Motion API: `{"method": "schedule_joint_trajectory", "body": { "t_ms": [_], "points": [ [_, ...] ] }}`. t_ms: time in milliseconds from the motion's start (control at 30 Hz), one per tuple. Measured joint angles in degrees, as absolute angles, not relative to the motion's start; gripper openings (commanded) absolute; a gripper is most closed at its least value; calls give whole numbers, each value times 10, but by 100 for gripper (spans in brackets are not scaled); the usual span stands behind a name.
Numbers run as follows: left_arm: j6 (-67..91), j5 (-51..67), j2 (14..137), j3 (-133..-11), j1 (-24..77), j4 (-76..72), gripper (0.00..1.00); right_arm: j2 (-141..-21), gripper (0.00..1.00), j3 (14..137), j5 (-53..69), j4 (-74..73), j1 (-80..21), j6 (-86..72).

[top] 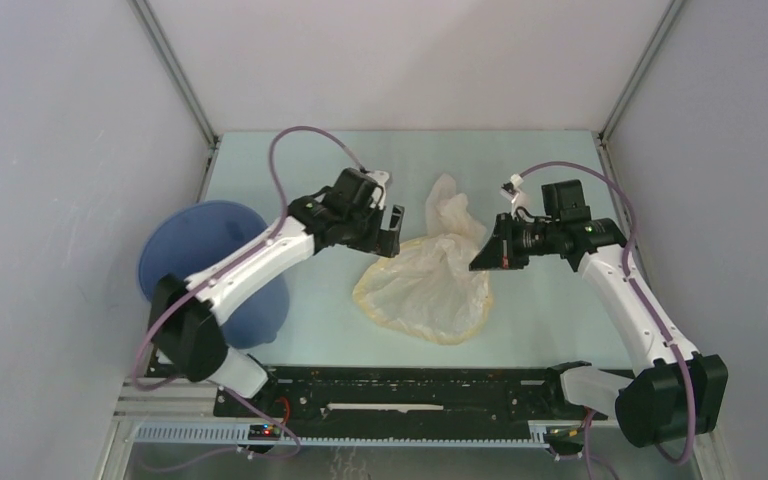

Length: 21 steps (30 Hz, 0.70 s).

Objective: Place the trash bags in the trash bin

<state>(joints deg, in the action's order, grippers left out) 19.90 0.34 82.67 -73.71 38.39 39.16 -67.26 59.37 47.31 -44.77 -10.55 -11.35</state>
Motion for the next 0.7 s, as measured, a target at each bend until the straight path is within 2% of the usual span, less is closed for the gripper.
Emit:
{"method": "schedule_joint_trajectory", "body": {
  "t_ms": [133, 300, 533, 667, 700],
  "points": [
    [164, 6, 895, -741, 393, 403, 96, -673, 0, 589, 473, -457, -106, -109],
    [126, -23, 946, -756, 418, 407, 86, -673, 0, 588, 473, -461, -107, -107],
    [87, -46, 1036, -793, 423, 399, 85, -673, 0, 588, 473, -473, -107, -105],
    [70, -48, 1077, -797, 422, 393, 76, -673, 0, 588, 473, -475, -107, -105],
    [68, -46, 1085, -797, 423, 390, 69, -673, 0, 588, 473, -475, -108, -105]
  ]
}}
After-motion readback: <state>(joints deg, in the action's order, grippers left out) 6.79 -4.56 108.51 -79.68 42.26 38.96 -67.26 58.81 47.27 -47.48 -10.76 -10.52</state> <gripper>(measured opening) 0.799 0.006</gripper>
